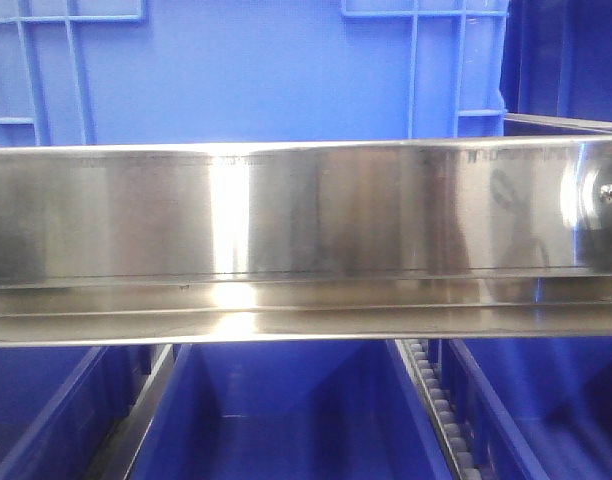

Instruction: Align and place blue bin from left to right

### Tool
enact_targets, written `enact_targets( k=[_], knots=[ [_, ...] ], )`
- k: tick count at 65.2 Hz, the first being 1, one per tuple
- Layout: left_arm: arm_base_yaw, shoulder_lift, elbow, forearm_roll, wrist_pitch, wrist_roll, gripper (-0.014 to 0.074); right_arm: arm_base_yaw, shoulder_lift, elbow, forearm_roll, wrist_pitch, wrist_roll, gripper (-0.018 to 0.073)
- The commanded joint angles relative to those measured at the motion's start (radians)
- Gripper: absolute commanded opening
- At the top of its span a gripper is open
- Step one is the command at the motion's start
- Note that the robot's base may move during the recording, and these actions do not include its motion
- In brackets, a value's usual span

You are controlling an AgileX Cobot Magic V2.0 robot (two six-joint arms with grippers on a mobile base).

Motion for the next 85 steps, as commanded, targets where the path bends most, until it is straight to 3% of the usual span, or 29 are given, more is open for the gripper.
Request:
enact_targets(
  k=[1, 20, 44, 65, 70, 76, 85],
  knots=[
    [-0.008, -0.006, -0.002, 0.004, -0.015, 0.004, -0.0012, 0.001, -0.004, 0.0, -0.008, -0.02, -0.007, -0.0071],
    [-0.008, -0.006, -0.002, 0.004, -0.025, 0.004, -0.0012, 0.001, -0.004, 0.0, -0.008, -0.02, -0.007, -0.0071],
    [-0.006, -0.006, -0.002, 0.004, -0.14, 0.004, -0.0012, 0.002, -0.004, 0.0, -0.008, -0.042, -0.007, -0.0071],
    [-0.006, -0.006, -0.034, -0.061, -0.248, 0.004, -0.0012, 0.002, -0.004, 0.0, 0.012, -0.201, -0.007, -0.0071],
    [-0.006, -0.006, -0.121, -0.058, -0.223, 0.004, -0.0012, 0.002, -0.004, -0.069, 0.014, -0.195, -0.007, -0.0071],
    [-0.006, -0.006, -0.254, -0.025, -0.107, 0.004, -0.0001, 0.002, -0.004, -0.19, 0.014, -0.133, -0.007, -0.007],
    [-0.025, 0.035, -0.495, 0.015, 0.095, 0.004, 0.0096, 0.002, 0.028, -0.449, 0.015, 0.108, 0.023, 0.0021]
  ],
)
